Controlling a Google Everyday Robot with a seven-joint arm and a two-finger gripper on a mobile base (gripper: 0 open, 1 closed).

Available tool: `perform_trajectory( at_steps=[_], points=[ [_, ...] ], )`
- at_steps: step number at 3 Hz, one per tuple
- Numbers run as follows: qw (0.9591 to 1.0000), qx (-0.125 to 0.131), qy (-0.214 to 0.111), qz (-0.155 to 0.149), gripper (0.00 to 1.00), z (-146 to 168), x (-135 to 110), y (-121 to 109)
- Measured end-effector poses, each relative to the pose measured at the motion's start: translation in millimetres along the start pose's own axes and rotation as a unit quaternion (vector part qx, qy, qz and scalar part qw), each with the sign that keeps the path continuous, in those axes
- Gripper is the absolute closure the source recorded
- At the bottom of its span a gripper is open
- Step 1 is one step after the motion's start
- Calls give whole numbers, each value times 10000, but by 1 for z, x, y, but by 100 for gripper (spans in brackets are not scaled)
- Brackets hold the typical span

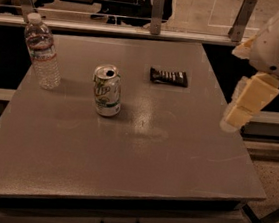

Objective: Knock 7up can over

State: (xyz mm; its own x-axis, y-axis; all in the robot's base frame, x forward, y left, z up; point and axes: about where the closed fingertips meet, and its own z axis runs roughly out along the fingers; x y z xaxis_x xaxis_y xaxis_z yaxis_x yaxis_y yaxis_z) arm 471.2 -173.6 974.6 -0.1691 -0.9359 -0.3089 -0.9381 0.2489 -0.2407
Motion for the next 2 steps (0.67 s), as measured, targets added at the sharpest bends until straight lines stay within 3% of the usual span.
perform_trajectory(
  at_steps=[2],
  points=[
    [9975,-174,-660,-160,0,60,-67,-15]
  ],
)
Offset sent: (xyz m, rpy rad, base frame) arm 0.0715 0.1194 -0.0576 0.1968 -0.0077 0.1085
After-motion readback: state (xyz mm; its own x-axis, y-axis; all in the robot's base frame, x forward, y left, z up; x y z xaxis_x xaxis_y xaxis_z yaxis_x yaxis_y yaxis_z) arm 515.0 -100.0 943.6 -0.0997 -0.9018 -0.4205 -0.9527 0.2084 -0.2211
